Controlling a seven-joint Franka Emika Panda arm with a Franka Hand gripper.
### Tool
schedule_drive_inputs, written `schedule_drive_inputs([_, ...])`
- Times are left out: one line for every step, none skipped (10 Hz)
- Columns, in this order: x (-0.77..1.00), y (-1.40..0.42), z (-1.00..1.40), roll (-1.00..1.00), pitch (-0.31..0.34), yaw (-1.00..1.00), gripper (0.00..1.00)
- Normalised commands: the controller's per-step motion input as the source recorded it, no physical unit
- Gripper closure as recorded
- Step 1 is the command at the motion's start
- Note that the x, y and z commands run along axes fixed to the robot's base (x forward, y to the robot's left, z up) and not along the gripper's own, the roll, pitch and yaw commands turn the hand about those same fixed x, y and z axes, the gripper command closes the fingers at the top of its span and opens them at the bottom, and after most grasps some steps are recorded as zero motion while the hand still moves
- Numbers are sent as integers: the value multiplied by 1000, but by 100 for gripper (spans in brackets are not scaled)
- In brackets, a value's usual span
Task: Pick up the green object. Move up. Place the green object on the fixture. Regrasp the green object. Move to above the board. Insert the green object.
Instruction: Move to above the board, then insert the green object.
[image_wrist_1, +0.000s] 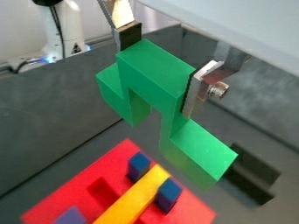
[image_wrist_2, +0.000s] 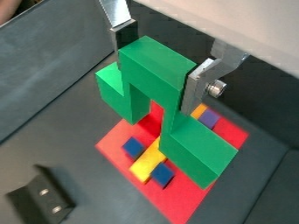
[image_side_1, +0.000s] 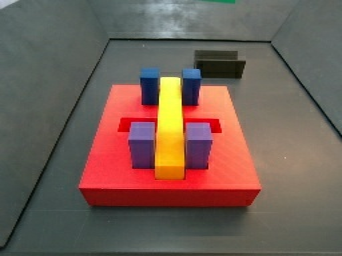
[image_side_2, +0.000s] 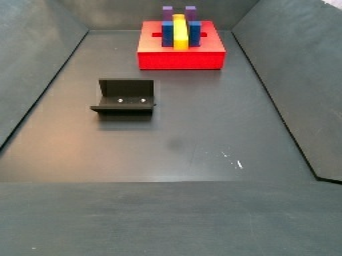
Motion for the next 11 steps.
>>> schedule_drive_inputs([-77,28,4,-613,10,-15,100])
schedule_drive_inputs([-57,20,2,-321,-24,0,100])
schedule_drive_inputs([-49,20,2,-238,-28,-8,100])
schedule_drive_inputs([0,0,-26,-16,0,0,100])
schedule_drive_inputs([94,0,-69,-247,-80,-80,100])
schedule_drive_inputs([131,0,-29,-356,-114,-60,100])
schedule_drive_inputs([111,0,-91,-406,-83,-51,100])
schedule_drive_inputs([69,17,-71,-449,-83,-83,100])
schedule_drive_inputs([0,60,-40,-477,-76,0,100])
schedule_drive_inputs([-103,0,-17,-407,-117,91,100])
schedule_drive_inputs([-260,-57,-6,-76,-163,291,100])
